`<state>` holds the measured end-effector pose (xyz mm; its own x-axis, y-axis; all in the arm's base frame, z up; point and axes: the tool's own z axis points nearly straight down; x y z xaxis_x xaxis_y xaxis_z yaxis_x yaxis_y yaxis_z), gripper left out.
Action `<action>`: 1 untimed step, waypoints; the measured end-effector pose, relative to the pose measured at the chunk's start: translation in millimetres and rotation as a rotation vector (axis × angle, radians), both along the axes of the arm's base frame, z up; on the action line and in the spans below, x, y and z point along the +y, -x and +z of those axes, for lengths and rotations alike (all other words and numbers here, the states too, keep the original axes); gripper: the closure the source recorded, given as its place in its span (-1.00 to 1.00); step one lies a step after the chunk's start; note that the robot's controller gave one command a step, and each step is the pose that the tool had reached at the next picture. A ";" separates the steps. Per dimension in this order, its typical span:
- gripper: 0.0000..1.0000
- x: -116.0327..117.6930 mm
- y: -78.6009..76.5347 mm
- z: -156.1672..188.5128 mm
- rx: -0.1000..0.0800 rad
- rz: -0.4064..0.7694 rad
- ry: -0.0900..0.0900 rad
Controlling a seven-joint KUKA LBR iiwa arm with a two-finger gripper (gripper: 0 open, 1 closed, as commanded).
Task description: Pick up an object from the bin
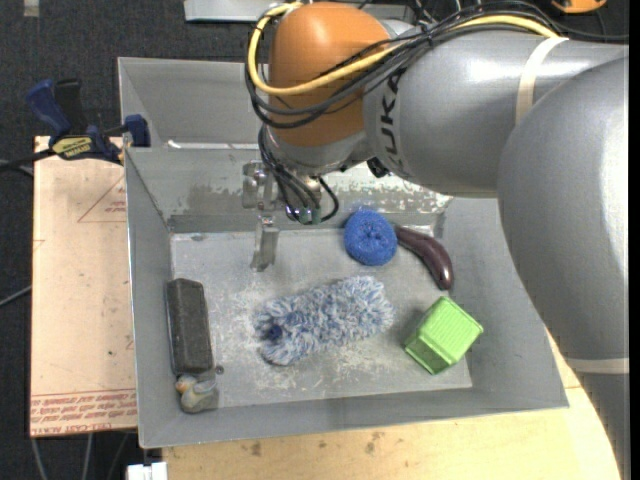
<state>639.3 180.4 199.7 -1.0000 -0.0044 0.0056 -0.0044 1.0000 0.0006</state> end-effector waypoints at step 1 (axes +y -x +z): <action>-1.00 -1.0 -1.2 5.4 -0.007 -0.003 -0.001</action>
Offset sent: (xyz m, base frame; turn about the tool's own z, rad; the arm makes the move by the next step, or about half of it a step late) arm -0.0562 -0.0910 -0.1297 -0.4169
